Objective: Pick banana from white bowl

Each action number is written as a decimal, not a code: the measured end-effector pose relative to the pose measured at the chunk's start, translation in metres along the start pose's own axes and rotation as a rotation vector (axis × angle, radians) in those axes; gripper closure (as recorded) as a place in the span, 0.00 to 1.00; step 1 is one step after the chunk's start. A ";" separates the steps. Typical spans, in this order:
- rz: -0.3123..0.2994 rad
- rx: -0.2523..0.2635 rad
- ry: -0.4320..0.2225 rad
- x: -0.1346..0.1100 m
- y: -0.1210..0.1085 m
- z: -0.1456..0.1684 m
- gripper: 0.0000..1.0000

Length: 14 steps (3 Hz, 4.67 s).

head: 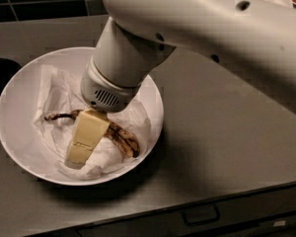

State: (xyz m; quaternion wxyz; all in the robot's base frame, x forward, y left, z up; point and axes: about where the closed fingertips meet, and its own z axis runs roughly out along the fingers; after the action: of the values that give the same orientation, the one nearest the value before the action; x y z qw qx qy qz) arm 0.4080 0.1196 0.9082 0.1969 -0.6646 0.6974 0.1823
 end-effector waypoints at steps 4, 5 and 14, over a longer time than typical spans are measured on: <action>0.091 0.054 0.069 0.025 -0.010 0.015 0.29; 0.103 0.051 0.118 0.029 -0.013 0.022 0.30; 0.111 0.072 0.202 0.036 -0.014 0.019 1.00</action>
Offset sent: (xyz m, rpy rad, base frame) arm 0.0110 -0.0159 -0.0276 -0.0515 0.0145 -0.1357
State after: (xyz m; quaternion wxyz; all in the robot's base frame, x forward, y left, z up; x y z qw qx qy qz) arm 0.4210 0.0978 0.8735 0.1389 -0.6323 0.7556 0.0998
